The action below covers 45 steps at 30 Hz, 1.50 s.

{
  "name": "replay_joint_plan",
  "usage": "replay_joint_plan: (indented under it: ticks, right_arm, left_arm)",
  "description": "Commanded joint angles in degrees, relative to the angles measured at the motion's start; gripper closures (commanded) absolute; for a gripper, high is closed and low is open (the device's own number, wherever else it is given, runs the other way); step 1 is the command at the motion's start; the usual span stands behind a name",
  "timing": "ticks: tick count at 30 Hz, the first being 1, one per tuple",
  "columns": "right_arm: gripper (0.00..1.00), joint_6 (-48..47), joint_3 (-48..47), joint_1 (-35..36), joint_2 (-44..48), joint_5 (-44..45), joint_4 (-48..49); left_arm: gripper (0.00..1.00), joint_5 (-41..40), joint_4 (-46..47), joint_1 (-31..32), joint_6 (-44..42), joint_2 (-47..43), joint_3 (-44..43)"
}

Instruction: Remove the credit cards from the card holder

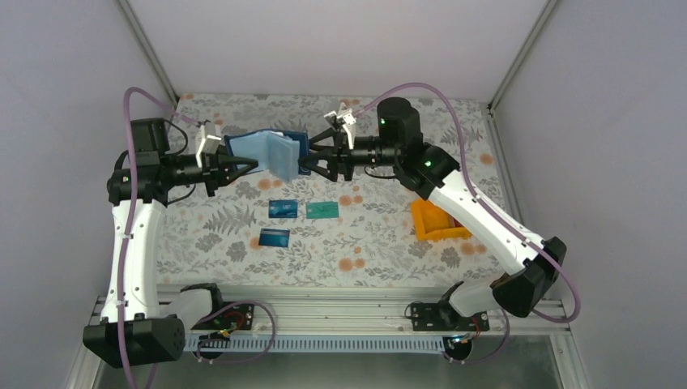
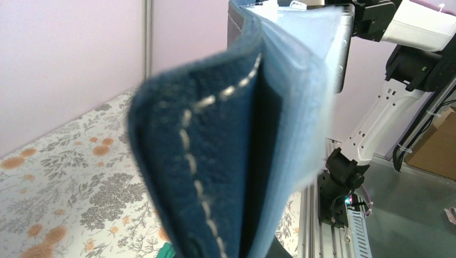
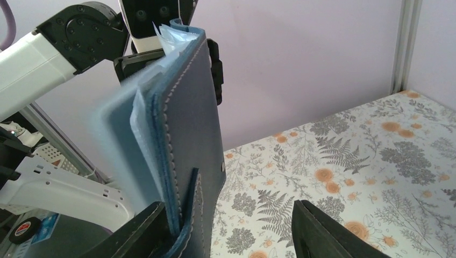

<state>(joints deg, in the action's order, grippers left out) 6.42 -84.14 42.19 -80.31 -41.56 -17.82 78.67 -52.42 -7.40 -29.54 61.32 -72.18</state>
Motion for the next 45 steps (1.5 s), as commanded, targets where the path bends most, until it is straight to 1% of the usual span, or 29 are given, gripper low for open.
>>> replay_joint_plan:
  ticks: [1,7,16,21,24,31,36,40,41,42,45]
  right_arm:
    - [0.42,0.5,-2.1,0.6,-0.9,-1.9,0.6]
    - [0.4,1.9,-2.7,0.7,-2.1,-1.7,2.1]
    - [0.37,1.9,-3.5,1.1,-3.0,-2.7,1.2]
    - [0.33,1.5,-4.3,1.1,-1.9,-2.9,-0.6]
    - [0.31,1.9,-4.1,1.2,-1.3,-4.4,-0.4]
    - [0.32,2.1,-4.4,2.4,-2.8,-5.6,-0.2]
    - [0.26,0.0,-5.1,2.9,-2.9,-7.6,-2.0]
    - [0.23,-1.9,-4.4,3.0,-1.0,-8.2,-3.5]
    - [0.24,-2.0,-3.7,3.0,0.0,-7.7,-2.9]
    - [0.28,-1.9,-3.1,3.0,0.8,-6.9,-2.2]
    - [0.51,-1.1,-1.5,3.0,2.6,-4.2,0.1]
  left_arm:
    - [0.98,2.4,0.3,-0.4,-1.2,-0.9,0.2]
    - [0.98,2.4,0.3,-0.4,-1.2,-0.9,0.3]
    - [0.98,2.4,0.4,-0.4,-1.1,-1.0,0.6]
    - [0.98,2.3,1.1,-0.4,-0.4,-0.4,0.8]
    - [0.97,2.1,1.2,-0.4,-0.5,-0.5,1.1]
    - [0.98,1.7,1.2,-0.4,-0.4,-1.0,0.9]
    - [0.98,1.7,1.3,-0.4,-0.4,-0.9,1.0]
    - [0.98,1.6,1.1,-0.4,-0.6,-0.7,1.1]
    - [0.98,1.6,1.2,-0.4,-0.5,-0.7,1.2]
    - [0.98,1.6,1.3,-0.4,-0.4,-0.6,1.1]
    - [0.98,1.6,1.3,-0.4,-0.4,-0.9,1.1]
